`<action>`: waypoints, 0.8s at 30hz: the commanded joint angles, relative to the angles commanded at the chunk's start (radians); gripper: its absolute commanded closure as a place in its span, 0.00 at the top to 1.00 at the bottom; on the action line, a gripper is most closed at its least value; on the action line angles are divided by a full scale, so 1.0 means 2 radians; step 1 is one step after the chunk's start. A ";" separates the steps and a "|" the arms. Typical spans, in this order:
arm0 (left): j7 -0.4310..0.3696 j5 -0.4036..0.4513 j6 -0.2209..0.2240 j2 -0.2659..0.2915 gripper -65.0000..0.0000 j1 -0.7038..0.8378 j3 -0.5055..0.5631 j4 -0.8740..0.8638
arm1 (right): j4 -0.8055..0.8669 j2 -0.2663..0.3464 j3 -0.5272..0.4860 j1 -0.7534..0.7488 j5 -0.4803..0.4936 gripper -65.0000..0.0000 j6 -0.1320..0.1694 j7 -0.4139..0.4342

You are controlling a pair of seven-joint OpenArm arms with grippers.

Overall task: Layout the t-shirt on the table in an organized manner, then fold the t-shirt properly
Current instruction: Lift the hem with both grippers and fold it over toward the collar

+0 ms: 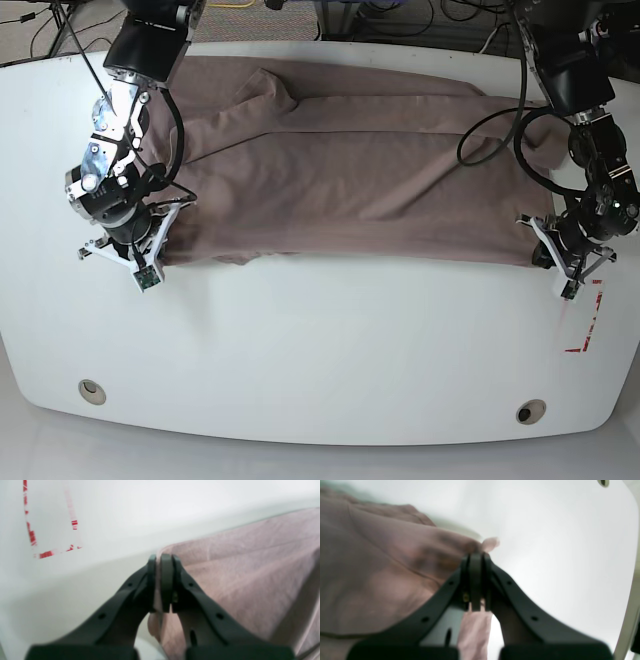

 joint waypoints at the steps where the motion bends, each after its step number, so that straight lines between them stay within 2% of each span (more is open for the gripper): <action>1: 0.000 0.000 0.000 0.000 0.00 0.005 0.000 0.007 | 0.008 0.000 0.000 -0.008 0.000 0.00 0.000 -0.002; 7: 0.002 0.000 0.000 0.000 0.00 0.035 -0.001 0.038 | 0.044 -0.001 0.002 -0.053 0.000 0.00 0.000 -0.008; 10: 0.018 0.000 0.000 -0.002 0.00 0.049 -0.002 0.049 | 0.049 -0.001 0.004 -0.074 0.000 0.00 0.000 -0.008; 16: 0.047 0.000 0.000 -0.001 0.00 0.069 -0.044 0.057 | 0.053 0.000 0.008 -0.110 0.000 0.00 0.000 -0.008; 24: 0.051 0.000 0.000 -0.002 0.00 0.109 -0.065 0.057 | 0.055 -0.014 0.037 -0.147 0.000 0.00 0.000 -0.008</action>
